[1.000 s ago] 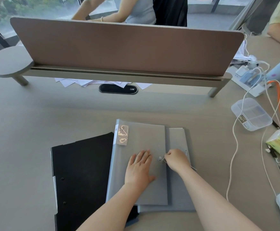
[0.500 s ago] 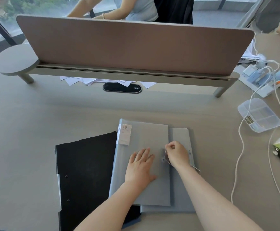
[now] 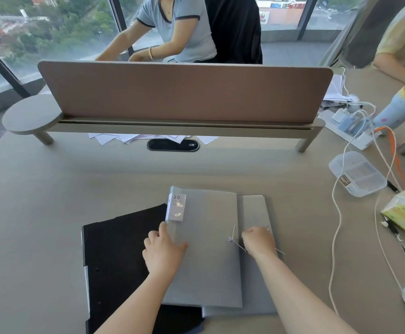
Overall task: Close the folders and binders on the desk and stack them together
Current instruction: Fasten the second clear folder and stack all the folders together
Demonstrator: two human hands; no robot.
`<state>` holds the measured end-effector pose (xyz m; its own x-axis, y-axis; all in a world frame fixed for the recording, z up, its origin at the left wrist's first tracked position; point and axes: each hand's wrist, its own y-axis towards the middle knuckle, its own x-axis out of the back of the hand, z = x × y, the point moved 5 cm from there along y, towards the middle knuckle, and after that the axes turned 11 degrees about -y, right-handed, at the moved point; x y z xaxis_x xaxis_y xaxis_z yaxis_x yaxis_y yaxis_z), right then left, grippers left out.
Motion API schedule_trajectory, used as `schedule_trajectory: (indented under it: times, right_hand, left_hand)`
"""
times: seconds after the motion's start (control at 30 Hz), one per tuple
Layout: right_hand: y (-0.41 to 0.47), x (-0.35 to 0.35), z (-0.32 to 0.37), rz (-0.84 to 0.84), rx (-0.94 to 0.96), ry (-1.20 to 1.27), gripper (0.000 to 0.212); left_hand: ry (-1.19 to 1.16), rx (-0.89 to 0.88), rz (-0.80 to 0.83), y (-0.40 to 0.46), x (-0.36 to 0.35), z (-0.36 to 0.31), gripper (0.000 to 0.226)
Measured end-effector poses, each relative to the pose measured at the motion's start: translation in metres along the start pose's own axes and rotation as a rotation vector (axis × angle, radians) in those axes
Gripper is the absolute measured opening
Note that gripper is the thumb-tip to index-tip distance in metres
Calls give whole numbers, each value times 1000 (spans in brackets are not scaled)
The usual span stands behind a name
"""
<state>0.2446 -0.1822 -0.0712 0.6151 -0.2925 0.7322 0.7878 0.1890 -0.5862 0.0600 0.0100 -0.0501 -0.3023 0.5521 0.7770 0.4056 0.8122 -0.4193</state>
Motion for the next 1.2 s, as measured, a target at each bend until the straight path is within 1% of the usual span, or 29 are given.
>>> schedule_trajectory:
  times: [0.1,0.17,0.23,0.3,0.37,0.4,0.5,0.57,0.63,0.8,0.9,0.97,1.1,1.2]
  right_hand:
    - [1,-4,-3,37,-17,9,17]
    - [0,-5,-5,48,-30,44,20]
    - [-2,-4,-5,40,-42,75,26]
    - [-4,-2,-7,28,-47,127,33]
    - [-4,-2,-11,28,-44,195,36]
    - [-3,-2,-13,27,-44,223,33]
    - [-2,3,-21,-9,-51,313,14]
    - [-2,13,-27,-50,-59,377,15]
    - [0,23,-36,-88,-62,404,17]
    - [5,39,-61,-138,-76,351,13]
    - [9,42,-72,-136,-92,317,13]
    - [9,44,-76,-127,-97,292,14]
    - [10,46,-79,-114,-71,228,25]
    - [12,47,-80,-103,-51,167,18]
  left_hand:
    - [-107,95,9,-1,-1,1,75]
    - [-214,191,16,2,-1,5,72]
    - [-321,244,12,5,-2,11,60]
    - [-440,240,3,6,-3,15,45]
    - [-541,214,-4,5,-3,16,38]
    - [-575,204,-10,4,-2,15,36]
    - [-657,181,-31,-3,-1,9,30]
    - [-700,164,-24,-9,-2,3,26]
    - [-717,139,6,-16,-9,-4,25]
    - [-704,105,84,-33,-27,-18,27]
    - [-688,91,113,-42,-33,-25,25]
    - [-645,68,117,-44,-37,-28,28]
    - [-567,27,131,-47,-47,-31,34]
    - [-543,35,152,-46,-54,-30,39]
